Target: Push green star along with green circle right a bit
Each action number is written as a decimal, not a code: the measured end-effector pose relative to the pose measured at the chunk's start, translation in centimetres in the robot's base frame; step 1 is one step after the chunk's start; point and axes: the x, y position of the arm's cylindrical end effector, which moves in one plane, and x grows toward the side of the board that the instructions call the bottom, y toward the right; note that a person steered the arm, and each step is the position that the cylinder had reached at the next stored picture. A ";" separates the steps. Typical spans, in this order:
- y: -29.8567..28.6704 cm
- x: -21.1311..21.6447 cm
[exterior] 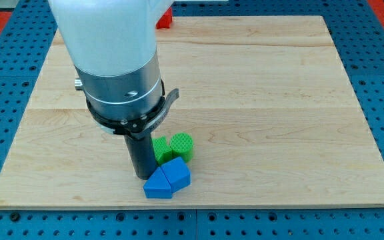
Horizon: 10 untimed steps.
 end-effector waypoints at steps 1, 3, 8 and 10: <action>-4.0 -0.1; -10.6 -1.0; -22.9 0.5; -13.8 -8.3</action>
